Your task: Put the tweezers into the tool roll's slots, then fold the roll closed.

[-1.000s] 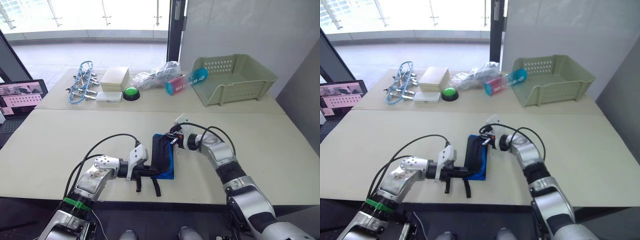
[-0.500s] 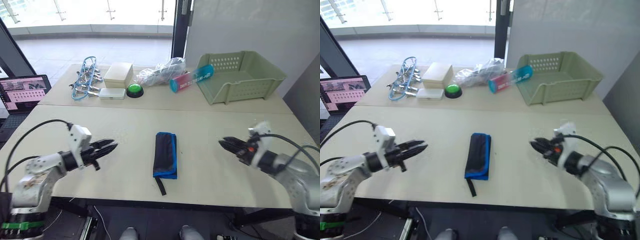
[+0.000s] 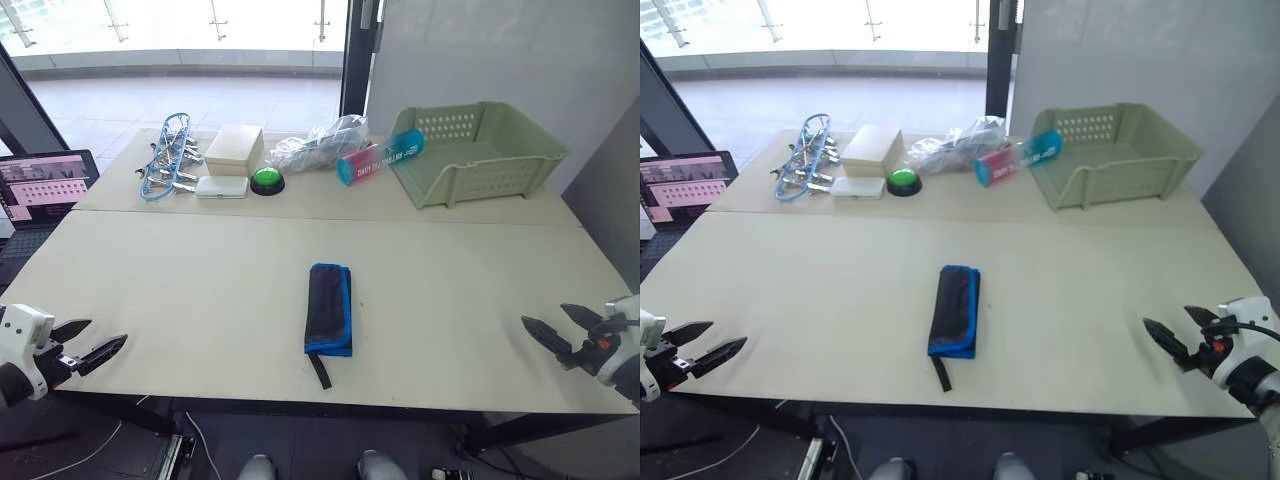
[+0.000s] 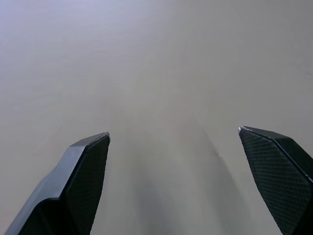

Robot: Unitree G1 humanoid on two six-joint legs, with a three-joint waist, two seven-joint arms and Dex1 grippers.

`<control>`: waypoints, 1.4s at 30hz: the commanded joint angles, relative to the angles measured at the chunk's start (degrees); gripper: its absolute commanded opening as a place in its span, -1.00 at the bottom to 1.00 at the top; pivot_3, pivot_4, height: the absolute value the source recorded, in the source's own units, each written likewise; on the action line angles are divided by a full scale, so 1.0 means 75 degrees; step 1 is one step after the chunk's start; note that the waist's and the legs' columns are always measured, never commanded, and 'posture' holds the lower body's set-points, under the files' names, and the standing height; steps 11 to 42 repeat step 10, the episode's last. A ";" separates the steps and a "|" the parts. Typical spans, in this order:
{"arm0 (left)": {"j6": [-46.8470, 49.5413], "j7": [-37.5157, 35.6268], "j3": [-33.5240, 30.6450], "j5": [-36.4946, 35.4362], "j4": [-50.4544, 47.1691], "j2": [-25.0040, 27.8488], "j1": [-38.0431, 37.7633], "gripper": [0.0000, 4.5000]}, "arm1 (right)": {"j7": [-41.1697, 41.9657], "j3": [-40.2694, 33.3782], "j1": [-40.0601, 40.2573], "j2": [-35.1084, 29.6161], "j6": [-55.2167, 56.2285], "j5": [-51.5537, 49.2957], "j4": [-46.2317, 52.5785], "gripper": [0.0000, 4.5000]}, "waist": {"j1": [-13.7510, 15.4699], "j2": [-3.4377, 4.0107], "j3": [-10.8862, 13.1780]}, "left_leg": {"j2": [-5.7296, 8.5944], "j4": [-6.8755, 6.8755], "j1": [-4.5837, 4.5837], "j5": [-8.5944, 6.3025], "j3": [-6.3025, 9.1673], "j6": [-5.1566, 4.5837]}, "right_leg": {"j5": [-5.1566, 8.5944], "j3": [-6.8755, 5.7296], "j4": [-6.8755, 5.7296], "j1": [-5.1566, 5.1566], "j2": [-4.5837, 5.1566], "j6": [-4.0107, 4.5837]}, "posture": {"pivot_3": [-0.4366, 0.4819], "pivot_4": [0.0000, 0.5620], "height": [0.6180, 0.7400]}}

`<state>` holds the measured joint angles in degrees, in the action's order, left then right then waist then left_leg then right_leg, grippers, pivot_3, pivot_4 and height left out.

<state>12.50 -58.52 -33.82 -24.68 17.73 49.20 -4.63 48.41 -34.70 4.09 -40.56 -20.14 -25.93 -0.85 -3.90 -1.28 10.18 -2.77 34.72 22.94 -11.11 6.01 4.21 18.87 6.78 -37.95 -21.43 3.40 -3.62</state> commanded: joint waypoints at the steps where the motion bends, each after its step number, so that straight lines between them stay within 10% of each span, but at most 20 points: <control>1: -0.0044 0.0000 -0.0155 -0.0130 -0.0158 0.0190 0.0166 0.98 | -0.0044 -0.0090 -0.0050 -0.0213 0.0133 -0.0039 -0.0035 1.00 | 0.0025 0.0001 0.0001 | 0.0001 0.0002 -0.0001 0.0000 0.0000 0.0000 | 0.0000 0.0001 0.0001 0.0003 0.0002 0.0000 | -0.05 -0.47 1.00; 42: 0.0134 0.0056 0.0043 -0.0240 -0.0524 0.0017 0.0417 0.98 | -0.0153 -0.0004 0.0052 -0.0186 -0.0220 -0.0180 0.0276 1.00 | 0.0006 0.0002 0.0000 | 0.0001 0.0001 -0.0003 0.0000 0.0000 0.0001 | 0.0000 0.0000 -0.0003 0.0004 0.0002 0.0000 | -0.05 -0.47 1.00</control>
